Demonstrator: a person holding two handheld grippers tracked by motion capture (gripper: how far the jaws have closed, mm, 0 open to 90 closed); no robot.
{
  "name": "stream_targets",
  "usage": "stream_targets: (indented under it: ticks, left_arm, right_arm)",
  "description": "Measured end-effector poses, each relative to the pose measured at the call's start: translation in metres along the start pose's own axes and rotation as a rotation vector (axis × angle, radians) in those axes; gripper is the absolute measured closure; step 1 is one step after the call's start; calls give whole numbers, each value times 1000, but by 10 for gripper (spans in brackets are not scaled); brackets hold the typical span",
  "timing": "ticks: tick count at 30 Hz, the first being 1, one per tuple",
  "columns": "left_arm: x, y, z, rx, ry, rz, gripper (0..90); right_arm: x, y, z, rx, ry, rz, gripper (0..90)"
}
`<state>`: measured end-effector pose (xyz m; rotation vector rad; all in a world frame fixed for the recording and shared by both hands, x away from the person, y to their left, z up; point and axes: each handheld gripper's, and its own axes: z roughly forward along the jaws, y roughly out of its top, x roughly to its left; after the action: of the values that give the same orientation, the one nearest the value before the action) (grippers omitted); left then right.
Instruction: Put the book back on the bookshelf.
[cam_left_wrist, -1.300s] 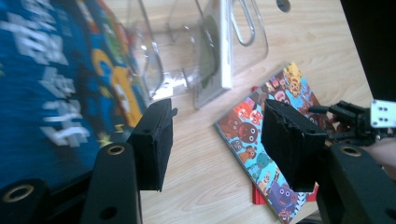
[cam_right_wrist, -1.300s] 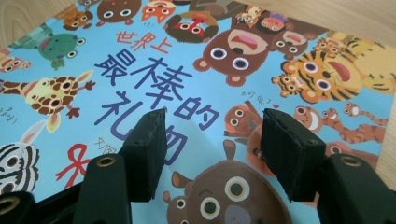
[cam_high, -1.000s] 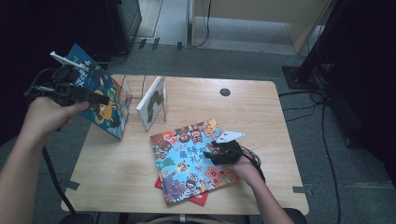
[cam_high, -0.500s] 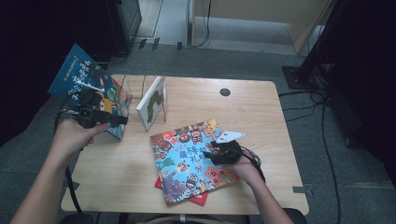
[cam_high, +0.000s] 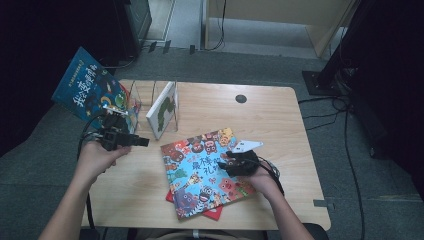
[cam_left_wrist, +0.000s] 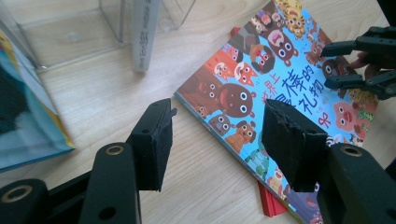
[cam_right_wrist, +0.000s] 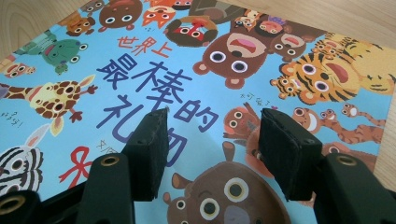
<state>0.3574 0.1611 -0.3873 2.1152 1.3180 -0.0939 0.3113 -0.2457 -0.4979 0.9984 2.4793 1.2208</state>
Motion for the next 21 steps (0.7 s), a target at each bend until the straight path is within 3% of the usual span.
stream_targets:
  ticks: [3, 10, 14, 18, 21]
  left_arm:
    - [0, -4, 9, -2, -11, 35, 440]
    - [-2, -8, 36, 32, -22, 43, 443]
    - [-7, -7, 51, 60, -24, 82, 446]
    - [-10, -4, 60, 48, -50, 89, 446]
    - [-13, -2, 67, 48, -43, 111, 447]
  right_arm:
    - [0, -1, 0, -2, -2, -4, 430]
    - [1, -2, 0, 13, -2, 9, 441]
    - [2, -6, -4, 4, -10, -1, 465]
    - [3, -11, -9, -4, -24, 14, 466]
    - [4, -17, -15, -6, -37, 27, 476]
